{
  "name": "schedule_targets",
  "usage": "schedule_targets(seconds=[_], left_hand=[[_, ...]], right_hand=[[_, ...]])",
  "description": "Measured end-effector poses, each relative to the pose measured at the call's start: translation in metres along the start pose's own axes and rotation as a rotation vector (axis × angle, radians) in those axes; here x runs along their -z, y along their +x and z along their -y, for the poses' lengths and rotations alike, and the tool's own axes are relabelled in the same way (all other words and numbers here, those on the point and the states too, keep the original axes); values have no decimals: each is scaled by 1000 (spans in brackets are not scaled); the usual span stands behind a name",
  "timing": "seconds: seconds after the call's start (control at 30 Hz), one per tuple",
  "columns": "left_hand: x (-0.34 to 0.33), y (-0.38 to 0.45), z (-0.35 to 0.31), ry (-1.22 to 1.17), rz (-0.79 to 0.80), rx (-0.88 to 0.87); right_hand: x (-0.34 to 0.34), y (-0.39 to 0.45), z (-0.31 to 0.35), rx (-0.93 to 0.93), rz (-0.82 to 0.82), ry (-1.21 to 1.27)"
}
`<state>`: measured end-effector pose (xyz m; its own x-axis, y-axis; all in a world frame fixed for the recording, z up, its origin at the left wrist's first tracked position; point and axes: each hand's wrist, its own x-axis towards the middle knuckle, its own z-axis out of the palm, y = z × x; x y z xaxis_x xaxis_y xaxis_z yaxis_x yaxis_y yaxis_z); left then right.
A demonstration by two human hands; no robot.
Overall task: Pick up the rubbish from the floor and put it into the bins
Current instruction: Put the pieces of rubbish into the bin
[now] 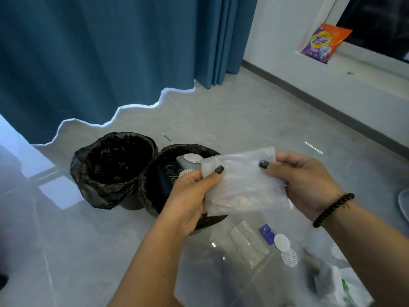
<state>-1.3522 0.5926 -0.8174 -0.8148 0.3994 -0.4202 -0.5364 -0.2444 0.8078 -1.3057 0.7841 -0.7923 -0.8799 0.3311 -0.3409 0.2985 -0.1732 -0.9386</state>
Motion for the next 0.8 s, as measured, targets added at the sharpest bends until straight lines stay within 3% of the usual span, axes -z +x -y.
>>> schedule_targets(seconds=[0.17,0.3,0.43,0.53,0.63,0.73,0.8], left_hand=[[9,14,20,179,87,23],[15,23,26,59,194,31],[20,28,27,-29,178,41],[24,27,28,-31,201,56],[30,26,31,44,106,-3],[36,22,33,120,-92,-171],[39,18,30,166,-201,-315]], right_hand=[[17,-3,-23,-19,-8,-72],[35,0,-22,75,18,-46],[38,11,-19,33,88,85],[34,16,-23,43,168,26],[23,21,-26,76,294,-21],[7,28,-21,-103,541,127],[-5,29,-20,-192,598,125]])
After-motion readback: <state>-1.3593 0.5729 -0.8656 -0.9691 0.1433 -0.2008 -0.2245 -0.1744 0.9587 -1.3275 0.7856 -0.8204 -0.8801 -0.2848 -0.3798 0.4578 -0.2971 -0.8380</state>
